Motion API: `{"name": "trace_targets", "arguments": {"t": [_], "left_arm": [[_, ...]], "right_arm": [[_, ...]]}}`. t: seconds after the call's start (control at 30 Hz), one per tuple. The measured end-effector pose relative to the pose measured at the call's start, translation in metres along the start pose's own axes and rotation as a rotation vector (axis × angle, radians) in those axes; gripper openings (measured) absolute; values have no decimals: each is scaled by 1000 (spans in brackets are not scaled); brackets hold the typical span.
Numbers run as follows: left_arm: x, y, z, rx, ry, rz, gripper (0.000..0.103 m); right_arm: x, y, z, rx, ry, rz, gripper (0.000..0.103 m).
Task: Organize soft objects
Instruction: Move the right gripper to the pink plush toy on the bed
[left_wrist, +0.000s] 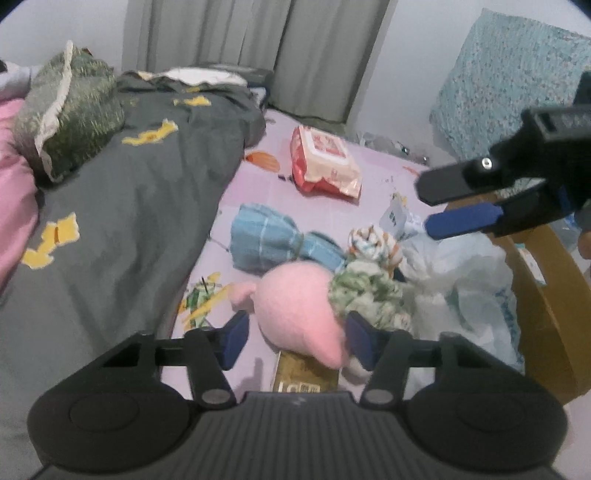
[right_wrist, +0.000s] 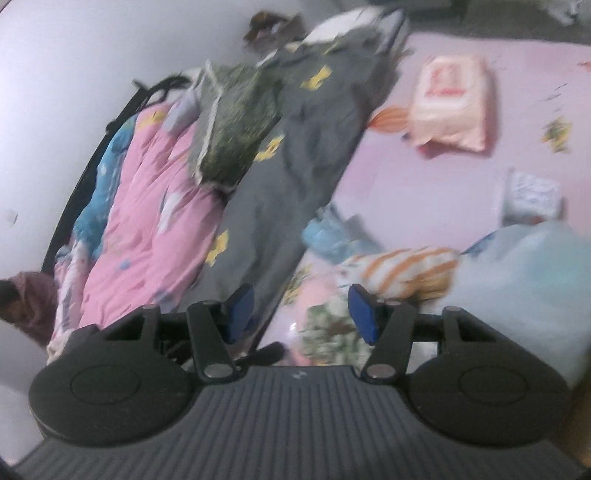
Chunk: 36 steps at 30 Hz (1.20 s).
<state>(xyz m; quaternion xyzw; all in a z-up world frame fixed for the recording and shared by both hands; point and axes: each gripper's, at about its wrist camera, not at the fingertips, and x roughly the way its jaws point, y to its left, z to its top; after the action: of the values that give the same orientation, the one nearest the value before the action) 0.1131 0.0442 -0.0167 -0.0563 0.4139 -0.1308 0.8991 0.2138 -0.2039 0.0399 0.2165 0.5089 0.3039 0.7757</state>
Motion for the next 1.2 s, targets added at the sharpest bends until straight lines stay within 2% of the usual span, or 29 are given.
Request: {"name": "trace_targets", "arguments": {"t": [0.07,0.27,0.37,0.43,0.5,0.53,0.6,0.67,0.8,0.93,1.03,1.1,1.13,1.2], "left_arm": [[6,3,-1,-5,24,-1,41],[11,13,-7,-18,57,-4,31],[11,22,-9,-37,70,7,31],[10,29,-10,-59,76,0,31],[9,35,-9,-84,76,-29,37],[8,37,-9,-95,78,-48,48],[8,36,-7,-97,76,-71,60],[9,28,-5,-61,71,-82,67],[19,10,-2,6,76,-90,79],[39,-1,3,20,97,-77,88],[53,-5,7,22,106,-51,88],[62,-7,8,14,111,-18,82],[64,-6,8,7,115,-10,74],[64,-5,9,-12,106,-8,72]], "right_arm": [[14,3,-2,19,40,39,56],[63,7,-11,123,172,150,56],[87,11,-18,135,219,135,55],[98,10,-23,124,246,65,53],[99,10,-24,94,233,0,44],[96,8,-25,95,221,-10,44],[88,10,-25,79,180,-52,44],[80,12,-26,52,134,-121,45],[71,3,-25,49,88,-168,45],[73,-11,-21,95,65,-171,45],[75,-23,-18,132,52,-149,45],[75,-28,-16,152,43,-132,45],[74,-28,-16,159,39,-125,45],[72,-32,-16,175,32,-111,45]]}}
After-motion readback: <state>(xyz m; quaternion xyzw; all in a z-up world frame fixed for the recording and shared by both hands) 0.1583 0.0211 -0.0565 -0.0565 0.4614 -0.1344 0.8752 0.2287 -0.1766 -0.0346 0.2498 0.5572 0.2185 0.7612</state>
